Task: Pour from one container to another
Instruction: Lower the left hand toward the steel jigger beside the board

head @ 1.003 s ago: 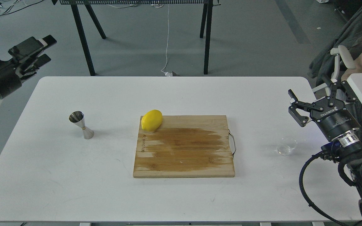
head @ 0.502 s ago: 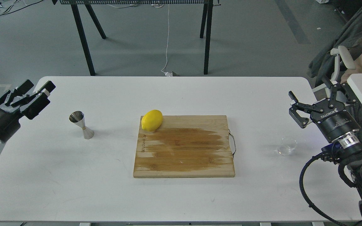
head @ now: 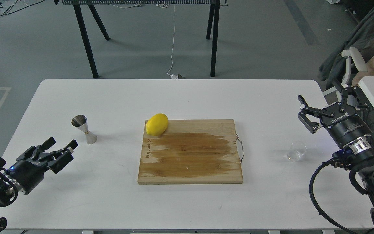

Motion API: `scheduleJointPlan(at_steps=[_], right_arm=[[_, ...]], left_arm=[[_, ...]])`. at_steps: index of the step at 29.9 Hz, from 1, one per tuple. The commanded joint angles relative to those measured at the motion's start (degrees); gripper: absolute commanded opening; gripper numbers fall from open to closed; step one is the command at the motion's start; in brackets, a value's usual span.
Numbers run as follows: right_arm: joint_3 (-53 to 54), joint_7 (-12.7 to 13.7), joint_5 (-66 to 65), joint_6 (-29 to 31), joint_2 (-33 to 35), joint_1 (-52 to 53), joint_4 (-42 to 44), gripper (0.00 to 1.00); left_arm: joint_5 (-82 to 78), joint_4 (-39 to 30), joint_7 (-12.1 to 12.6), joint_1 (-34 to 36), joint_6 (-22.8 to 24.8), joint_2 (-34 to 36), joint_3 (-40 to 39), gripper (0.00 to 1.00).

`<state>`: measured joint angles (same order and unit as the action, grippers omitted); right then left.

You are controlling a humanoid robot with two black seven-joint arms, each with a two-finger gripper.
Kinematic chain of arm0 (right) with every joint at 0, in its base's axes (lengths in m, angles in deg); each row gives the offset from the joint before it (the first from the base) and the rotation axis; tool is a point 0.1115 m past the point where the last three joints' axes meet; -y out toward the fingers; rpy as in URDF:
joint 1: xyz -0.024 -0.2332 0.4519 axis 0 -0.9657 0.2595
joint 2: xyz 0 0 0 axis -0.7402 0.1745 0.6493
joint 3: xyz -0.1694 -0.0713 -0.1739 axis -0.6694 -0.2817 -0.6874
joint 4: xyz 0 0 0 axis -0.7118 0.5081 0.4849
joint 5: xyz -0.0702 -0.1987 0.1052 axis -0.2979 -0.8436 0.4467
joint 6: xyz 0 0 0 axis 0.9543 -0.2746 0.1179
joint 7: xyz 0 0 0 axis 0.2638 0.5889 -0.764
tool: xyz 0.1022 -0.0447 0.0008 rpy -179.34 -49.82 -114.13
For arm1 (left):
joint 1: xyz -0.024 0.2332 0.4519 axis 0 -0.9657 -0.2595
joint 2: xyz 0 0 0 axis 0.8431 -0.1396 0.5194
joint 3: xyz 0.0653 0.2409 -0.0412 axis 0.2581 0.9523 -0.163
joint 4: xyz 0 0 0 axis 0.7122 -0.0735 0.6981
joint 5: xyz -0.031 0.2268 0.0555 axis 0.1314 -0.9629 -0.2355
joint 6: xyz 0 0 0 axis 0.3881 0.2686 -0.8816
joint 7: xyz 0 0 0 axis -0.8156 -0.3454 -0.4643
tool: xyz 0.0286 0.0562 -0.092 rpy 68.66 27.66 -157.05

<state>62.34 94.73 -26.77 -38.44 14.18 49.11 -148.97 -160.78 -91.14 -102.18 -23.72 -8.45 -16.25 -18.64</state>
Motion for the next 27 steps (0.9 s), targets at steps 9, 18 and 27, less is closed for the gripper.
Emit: scheduleJointPlan(at_steps=[9, 18, 27], right_arm=[[0.0, 0.0, 0.0, 0.0, 0.0, 0.0, 0.1, 0.99], [0.0, 0.0, 0.0, 0.0, 0.0, 0.2, 0.0, 0.99], [0.0, 0.0, 0.0, 0.0, 0.0, 0.2, 0.0, 0.99]], left_arm=[[-0.1, 6.8, 0.0, 1.5, 0.0, -6.0, 0.1, 0.99], [-0.1, 10.7, 0.0, 4.7, 0.0, -9.6, 0.4, 0.99], [-0.2, 13.3, 0.0, 7.6, 0.0, -13.2, 0.6, 0.99]])
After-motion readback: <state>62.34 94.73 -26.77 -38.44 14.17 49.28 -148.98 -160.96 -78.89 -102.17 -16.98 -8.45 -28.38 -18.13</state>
